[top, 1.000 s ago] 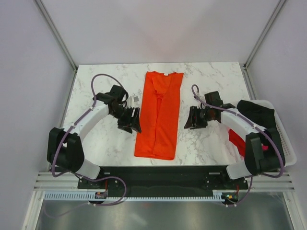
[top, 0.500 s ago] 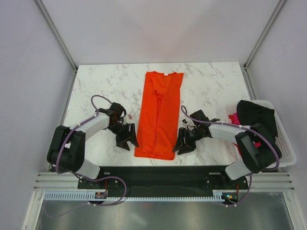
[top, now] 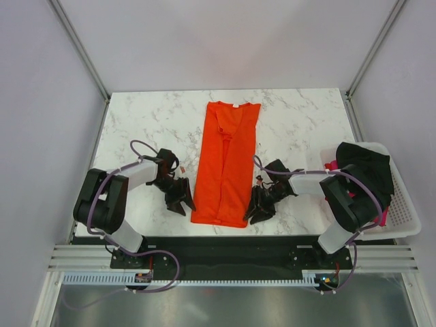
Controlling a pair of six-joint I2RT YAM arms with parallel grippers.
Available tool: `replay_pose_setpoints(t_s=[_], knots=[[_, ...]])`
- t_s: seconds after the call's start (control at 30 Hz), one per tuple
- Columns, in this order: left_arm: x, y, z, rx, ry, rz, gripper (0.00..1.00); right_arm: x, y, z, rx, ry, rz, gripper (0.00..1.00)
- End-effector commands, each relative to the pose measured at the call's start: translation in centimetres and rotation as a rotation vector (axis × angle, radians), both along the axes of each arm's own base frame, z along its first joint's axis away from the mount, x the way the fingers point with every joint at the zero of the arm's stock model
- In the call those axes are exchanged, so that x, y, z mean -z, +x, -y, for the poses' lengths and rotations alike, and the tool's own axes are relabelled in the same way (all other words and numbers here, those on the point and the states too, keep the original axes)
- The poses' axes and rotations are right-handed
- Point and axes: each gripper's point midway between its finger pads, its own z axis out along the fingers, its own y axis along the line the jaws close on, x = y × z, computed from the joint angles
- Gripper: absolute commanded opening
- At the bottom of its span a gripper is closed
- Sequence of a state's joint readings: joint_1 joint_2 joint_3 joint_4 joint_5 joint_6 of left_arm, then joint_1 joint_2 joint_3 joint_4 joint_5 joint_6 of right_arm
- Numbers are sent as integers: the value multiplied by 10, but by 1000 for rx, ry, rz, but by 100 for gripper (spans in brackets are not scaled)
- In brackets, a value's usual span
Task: Fold and stack the t-shirts
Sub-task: Fold the tshirt
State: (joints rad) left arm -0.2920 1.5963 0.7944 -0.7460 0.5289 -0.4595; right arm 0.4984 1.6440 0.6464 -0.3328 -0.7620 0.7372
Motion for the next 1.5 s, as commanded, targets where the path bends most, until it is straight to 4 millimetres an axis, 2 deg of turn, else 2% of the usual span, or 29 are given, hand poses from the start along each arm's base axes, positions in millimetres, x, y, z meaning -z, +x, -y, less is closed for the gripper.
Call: replay_pose_setpoints(t_s=[0.0,0.07,0.13,0.27,0.37,0.67,0.77,0.83,0.87,0.9,1.0,1.1,1.2,1.3,1.4,1.43,1.47], knots=[[2,4,6,-35,-30,-22,53,4,7,-8,-11,-12,22,45],[3,3,7,-35,-35,-35,48,6,7,-8,-11,-21,21,45],[3,0,7,-34,-34,-45,48,8,10,-8,-9,-27,28,45],[9,-19,2,-35,-21,-90,47,10,10,-9,-13,-38,24,42],[9,-23,4,-41,-43,-108,45,14,8,-7,-11,-55,17,41],[7,-1,16,-34,-78,-94,40,15,6,-10,-30,-64,30,39],[6,4,20,-33,-94,-83,33,15,6,-10,-25,-64,33,39],[5,6,21,-34,-103,-81,21,13,6,-11,-30,-59,41,36],[4,6,21,-32,-103,-80,15,12,5,-11,-32,-54,38,28],[4,7,21,-31,-103,-76,4,11,6,-12,-34,-48,43,14],[0,6,21,-28,-106,-71,2,3,4,-12,-44,-26,58,1],[-8,7,21,-16,-114,-43,2,-12,2,-9,-65,-4,92,0],[-24,15,23,-3,-136,19,2,-35,8,-5,-83,27,160,0],[-42,31,25,17,-149,102,2,-61,27,-5,-74,70,251,0],[-55,52,24,40,-121,189,2,-76,52,-2,-44,86,322,0],[-61,67,21,38,-92,241,2,-77,61,2,-20,77,334,0],[-62,74,19,41,-76,253,2,-81,69,2,-13,79,353,0]])
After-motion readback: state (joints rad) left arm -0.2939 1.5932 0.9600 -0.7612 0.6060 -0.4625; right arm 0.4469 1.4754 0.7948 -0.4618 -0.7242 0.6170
